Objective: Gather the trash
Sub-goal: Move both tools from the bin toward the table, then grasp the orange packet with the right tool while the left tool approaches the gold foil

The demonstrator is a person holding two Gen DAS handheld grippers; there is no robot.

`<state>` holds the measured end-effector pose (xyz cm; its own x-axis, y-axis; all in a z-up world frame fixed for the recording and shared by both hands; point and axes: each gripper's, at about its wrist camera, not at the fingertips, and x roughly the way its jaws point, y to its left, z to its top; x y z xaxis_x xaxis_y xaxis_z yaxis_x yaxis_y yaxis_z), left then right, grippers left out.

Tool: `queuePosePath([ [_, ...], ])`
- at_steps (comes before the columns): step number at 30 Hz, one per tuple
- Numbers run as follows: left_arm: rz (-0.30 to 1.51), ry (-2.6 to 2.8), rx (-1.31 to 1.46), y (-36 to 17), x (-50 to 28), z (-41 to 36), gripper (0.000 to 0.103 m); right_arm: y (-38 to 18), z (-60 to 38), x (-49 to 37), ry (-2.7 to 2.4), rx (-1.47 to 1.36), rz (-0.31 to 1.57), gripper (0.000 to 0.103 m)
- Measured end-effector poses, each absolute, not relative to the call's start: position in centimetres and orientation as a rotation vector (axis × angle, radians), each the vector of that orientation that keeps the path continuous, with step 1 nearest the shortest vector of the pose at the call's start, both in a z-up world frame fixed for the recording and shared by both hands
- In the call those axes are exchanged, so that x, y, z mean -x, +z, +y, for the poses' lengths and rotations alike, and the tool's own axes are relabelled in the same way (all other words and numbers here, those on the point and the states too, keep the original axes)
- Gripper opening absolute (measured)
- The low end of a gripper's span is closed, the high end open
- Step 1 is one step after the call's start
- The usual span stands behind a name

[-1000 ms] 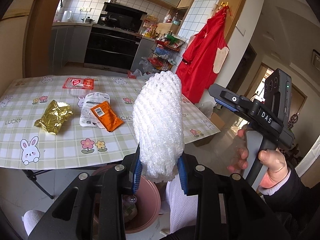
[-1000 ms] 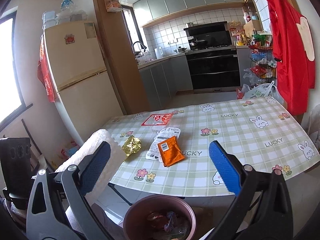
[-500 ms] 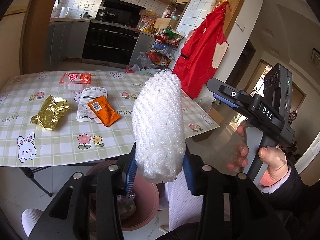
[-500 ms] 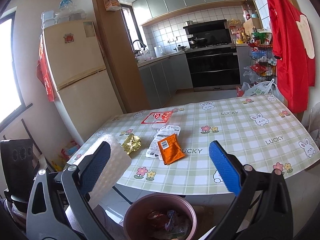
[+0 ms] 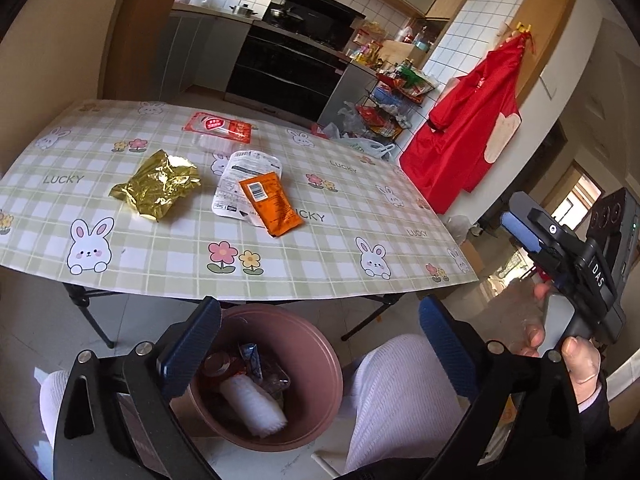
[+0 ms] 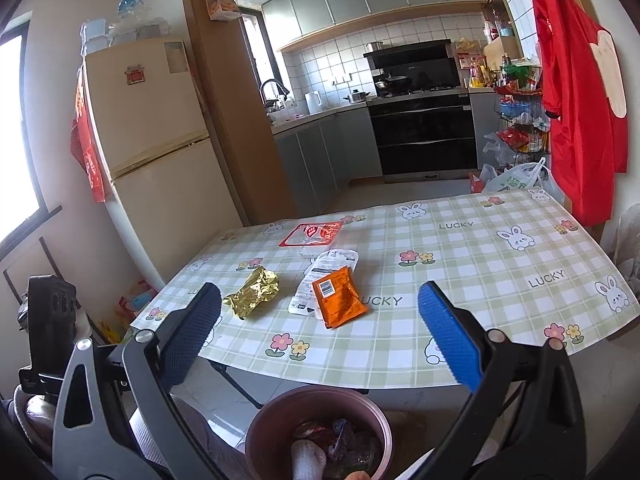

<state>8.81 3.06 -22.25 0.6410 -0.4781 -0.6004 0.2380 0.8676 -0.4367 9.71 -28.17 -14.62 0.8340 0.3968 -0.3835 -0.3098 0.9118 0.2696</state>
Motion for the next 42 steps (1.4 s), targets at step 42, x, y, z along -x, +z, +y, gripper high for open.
queuePosePath([
  [42,0.953,-0.150,0.400,-32.2,-18.6,10.3,0.097,-28.5,-19.0,-26.1,0.479,0.011,0.802,0.097],
])
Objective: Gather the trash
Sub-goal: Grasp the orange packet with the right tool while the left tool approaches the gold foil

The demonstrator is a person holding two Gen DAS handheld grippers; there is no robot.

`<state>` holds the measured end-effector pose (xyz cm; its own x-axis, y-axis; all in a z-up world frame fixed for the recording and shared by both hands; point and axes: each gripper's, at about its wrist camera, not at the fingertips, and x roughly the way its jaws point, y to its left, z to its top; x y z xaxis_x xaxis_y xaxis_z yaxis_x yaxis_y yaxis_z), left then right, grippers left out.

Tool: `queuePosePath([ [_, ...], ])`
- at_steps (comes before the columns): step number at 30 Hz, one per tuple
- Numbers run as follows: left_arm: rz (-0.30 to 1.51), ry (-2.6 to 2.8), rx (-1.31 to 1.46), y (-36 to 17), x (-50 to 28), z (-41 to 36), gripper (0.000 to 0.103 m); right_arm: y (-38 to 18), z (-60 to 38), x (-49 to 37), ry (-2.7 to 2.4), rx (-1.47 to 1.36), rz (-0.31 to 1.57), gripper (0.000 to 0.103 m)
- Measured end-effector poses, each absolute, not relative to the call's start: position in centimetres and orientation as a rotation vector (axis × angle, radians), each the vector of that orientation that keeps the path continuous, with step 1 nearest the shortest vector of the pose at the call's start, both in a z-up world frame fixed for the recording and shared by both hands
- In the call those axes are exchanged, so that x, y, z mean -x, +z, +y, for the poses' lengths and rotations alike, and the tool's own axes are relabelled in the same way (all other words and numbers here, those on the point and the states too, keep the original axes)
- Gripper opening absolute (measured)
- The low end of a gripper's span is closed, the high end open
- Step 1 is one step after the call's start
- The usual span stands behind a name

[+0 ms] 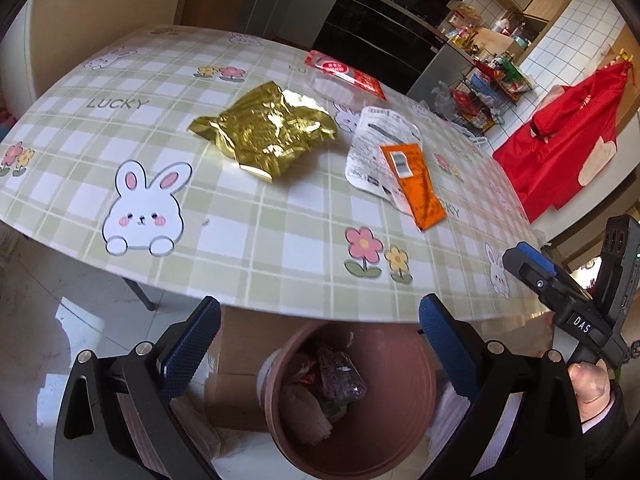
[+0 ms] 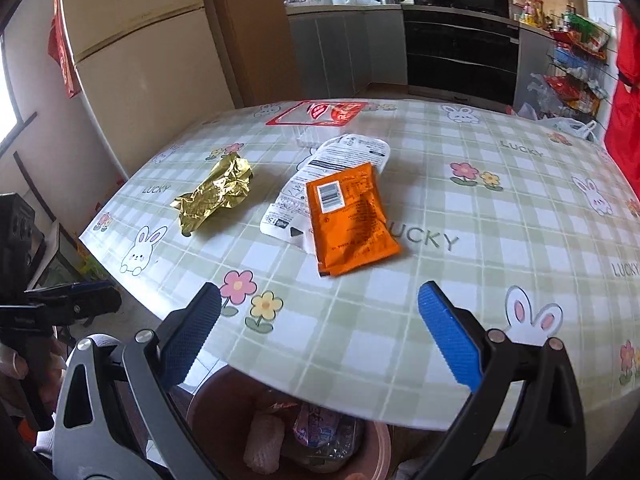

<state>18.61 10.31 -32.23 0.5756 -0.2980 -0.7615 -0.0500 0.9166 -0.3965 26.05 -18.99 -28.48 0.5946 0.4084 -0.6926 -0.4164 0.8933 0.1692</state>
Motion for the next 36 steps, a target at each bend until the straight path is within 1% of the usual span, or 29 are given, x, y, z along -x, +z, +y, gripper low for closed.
queuePosePath([
  [7,0.880,-0.148,0.462,-31.1,-21.6,12.0,0.097,-30.3,-15.6,-34.7,0.492,0.138,0.879,0.097],
  [12,0.885,-0.144,0.487,-31.8,-21.9,12.6,0.097,-33.0,-14.8,-38.5,0.422,0.153,0.967,0.097],
  [19,0.882,-0.111,0.502,-32.6,-22.2,14.0,0.097,-34.9,-15.0,-39.3,0.374,0.090,1.021,0.097],
  [28,0.871,-0.103,0.509,-32.8,-23.0,14.3,0.097,-35.3,-14.5,-38.7,0.360,0.125,0.992,0.098],
  [30,0.875,-0.094,0.507,-33.1,-23.0,14.4,0.097,-35.2,-14.5,-38.5,0.364,0.125,0.980,0.093],
  [32,0.882,-0.085,0.491,-33.3,-22.9,14.5,0.097,-34.8,-14.4,-37.9,0.393,0.132,0.959,0.074],
  [33,0.883,-0.082,0.479,-33.3,-22.9,14.5,0.097,-34.6,-14.4,-37.6,0.397,0.136,0.954,0.072],
  [34,0.880,-0.079,0.465,-33.2,-23.0,14.5,0.097,-34.5,-14.5,-37.4,0.399,0.135,0.949,0.066],
  [35,0.876,-0.076,0.450,-33.1,-23.0,14.6,0.097,-34.3,-14.7,-37.1,0.409,0.122,0.946,0.062],
  [36,0.871,-0.072,0.430,-33.0,-23.1,14.5,0.097,-34.1,-14.9,-36.8,0.415,0.106,0.943,0.061],
])
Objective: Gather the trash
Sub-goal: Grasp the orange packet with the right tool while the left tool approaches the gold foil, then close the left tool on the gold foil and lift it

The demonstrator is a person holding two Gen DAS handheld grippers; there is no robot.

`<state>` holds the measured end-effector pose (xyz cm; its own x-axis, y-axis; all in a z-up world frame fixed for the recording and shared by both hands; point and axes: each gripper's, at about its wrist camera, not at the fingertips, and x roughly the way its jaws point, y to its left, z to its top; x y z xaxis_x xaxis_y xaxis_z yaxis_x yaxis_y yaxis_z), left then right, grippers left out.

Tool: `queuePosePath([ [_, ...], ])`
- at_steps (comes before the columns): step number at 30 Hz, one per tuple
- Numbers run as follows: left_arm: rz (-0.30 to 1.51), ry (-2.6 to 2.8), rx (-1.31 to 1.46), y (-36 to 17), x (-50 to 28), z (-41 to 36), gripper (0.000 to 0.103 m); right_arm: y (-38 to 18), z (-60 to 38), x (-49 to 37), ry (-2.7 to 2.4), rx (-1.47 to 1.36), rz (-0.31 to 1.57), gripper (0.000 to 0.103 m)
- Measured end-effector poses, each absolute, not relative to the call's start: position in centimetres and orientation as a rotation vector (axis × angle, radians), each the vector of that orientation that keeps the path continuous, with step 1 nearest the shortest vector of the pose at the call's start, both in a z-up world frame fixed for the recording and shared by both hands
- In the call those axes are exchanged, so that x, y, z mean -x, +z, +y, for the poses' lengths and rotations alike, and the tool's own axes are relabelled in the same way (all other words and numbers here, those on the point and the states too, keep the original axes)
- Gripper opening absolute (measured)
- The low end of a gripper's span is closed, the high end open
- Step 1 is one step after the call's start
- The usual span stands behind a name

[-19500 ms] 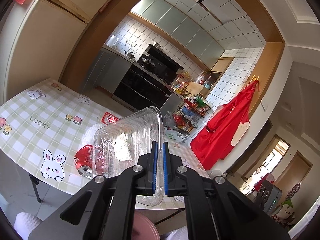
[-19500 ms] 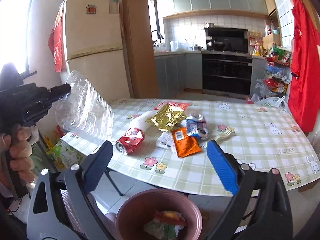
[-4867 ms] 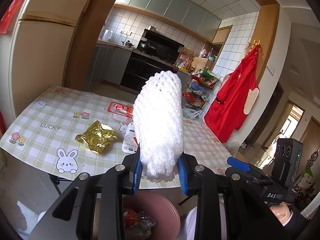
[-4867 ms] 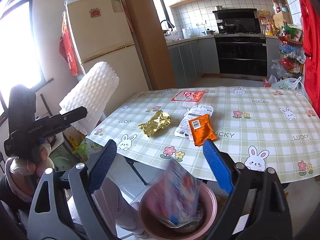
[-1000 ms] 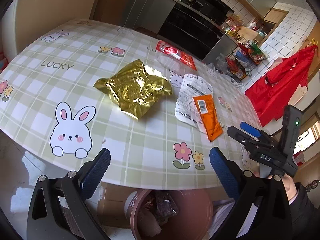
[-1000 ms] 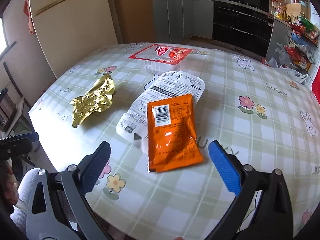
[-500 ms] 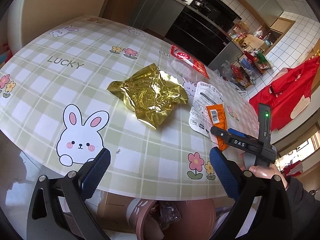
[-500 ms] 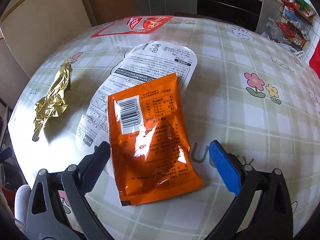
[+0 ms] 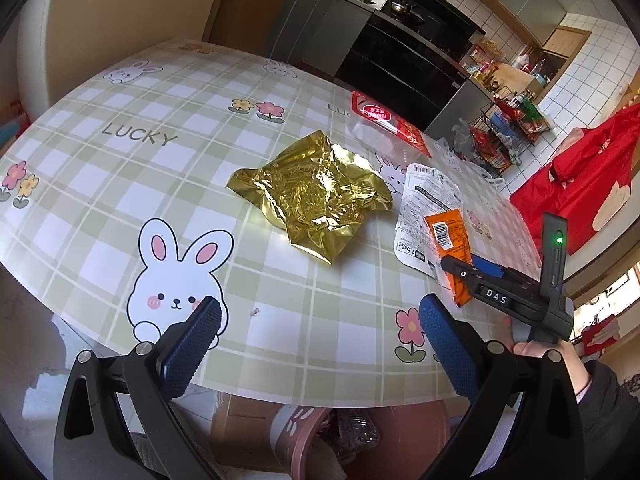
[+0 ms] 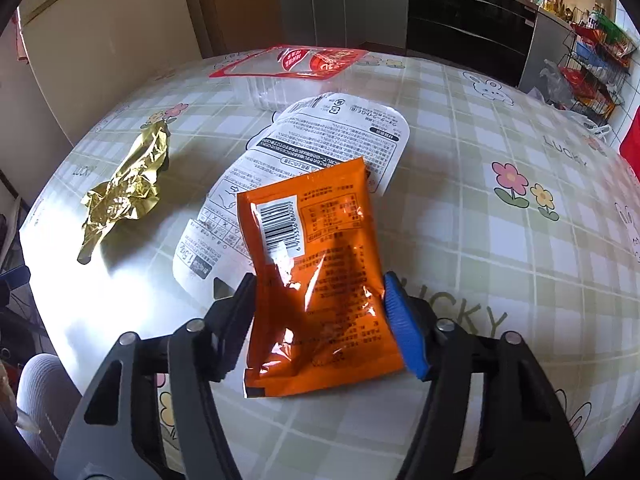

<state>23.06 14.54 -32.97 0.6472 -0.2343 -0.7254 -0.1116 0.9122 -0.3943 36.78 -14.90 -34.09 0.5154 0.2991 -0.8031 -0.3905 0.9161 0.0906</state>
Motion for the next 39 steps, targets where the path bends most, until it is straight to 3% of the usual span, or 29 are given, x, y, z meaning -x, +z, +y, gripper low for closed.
queuePosePath([
  [10,0.848,-0.127,0.129,-32.6,-25.0,12.1,0.097,-31.7,-18.7,-34.2,0.385,-0.108,0.881,0.059],
  [17,0.862,-0.083,-0.237,-33.4,-29.1,8.2,0.095,-31.2,-20.1,-33.0,0.385,-0.209,0.885,0.059],
  [22,0.920,-0.090,-0.394,-35.5,-31.7,6.8,0.075,-30.8,-20.2,-32.5,0.399,-0.219,0.870,0.059],
  [30,0.950,-0.071,-0.324,-36.5,-33.9,7.6,0.055,-30.6,-20.8,-32.0,0.408,-0.247,0.872,0.059],
  [31,0.941,-0.074,-0.310,-36.3,-34.0,7.8,0.051,-30.6,-20.9,-32.0,0.408,-0.250,0.872,0.059],
  [33,0.929,-0.076,-0.280,-35.7,-34.2,8.3,0.020,-30.6,-21.0,-31.7,0.409,-0.257,0.871,0.059],
  [39,0.845,-0.100,-0.143,-32.3,-32.7,10.1,0.010,-29.3,-20.9,-30.6,0.427,-0.262,0.846,0.059],
])
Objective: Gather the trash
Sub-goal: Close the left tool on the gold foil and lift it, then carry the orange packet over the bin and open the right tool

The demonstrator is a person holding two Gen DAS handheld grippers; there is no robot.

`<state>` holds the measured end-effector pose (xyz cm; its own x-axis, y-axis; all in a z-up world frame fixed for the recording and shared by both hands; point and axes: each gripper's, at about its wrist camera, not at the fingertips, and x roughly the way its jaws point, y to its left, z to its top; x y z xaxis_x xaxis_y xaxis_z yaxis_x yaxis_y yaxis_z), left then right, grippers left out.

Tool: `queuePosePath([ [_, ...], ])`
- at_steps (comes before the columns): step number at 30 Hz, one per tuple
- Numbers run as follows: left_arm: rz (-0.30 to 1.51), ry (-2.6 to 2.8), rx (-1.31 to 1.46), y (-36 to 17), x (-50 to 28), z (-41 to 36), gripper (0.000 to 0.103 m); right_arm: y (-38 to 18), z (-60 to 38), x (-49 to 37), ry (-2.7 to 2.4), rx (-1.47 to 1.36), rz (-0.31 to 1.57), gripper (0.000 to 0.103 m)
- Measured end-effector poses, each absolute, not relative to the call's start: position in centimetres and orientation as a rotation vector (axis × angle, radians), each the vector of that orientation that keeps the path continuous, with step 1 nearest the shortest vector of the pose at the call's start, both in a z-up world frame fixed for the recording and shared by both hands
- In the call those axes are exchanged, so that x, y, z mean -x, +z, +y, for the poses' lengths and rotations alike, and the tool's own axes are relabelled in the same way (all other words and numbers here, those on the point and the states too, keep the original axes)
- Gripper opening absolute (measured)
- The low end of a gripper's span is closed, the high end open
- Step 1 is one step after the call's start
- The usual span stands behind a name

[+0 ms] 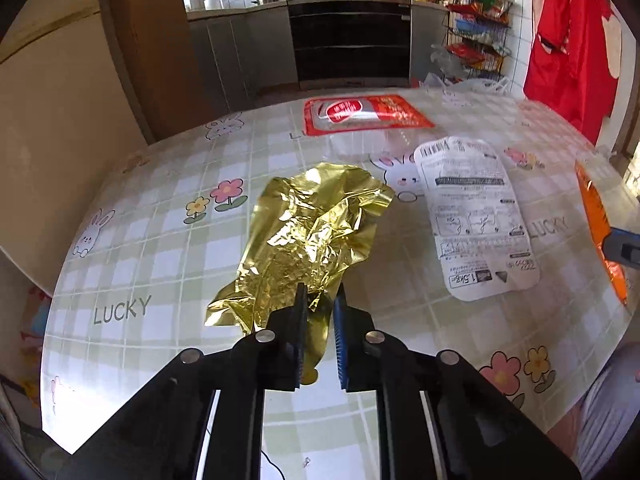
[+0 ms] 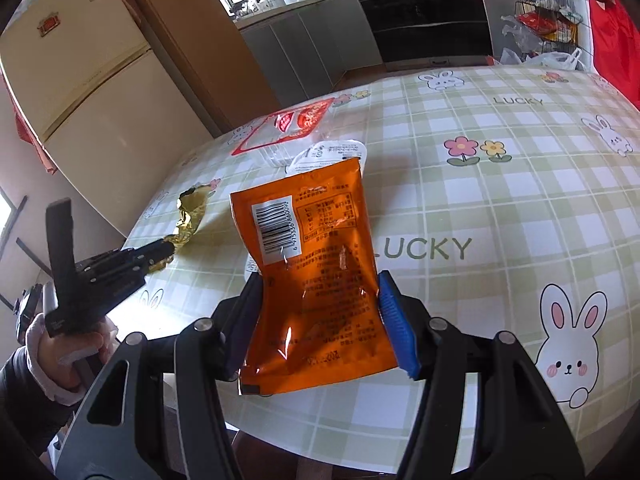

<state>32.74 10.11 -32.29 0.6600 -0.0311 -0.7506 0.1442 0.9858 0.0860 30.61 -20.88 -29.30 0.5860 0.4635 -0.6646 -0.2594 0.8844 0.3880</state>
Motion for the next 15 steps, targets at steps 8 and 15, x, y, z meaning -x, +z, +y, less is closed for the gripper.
queuePosePath([
  [8,0.768,-0.167,0.008,-27.3,-29.6,11.5,0.006,-26.6,-20.7,-28.7,0.461,-0.276,0.787,0.059],
  [15,0.715,-0.206,0.073,-23.7,-25.7,11.1,0.006,-23.5,-21.7,-25.7,0.480,-0.282,0.718,0.059],
])
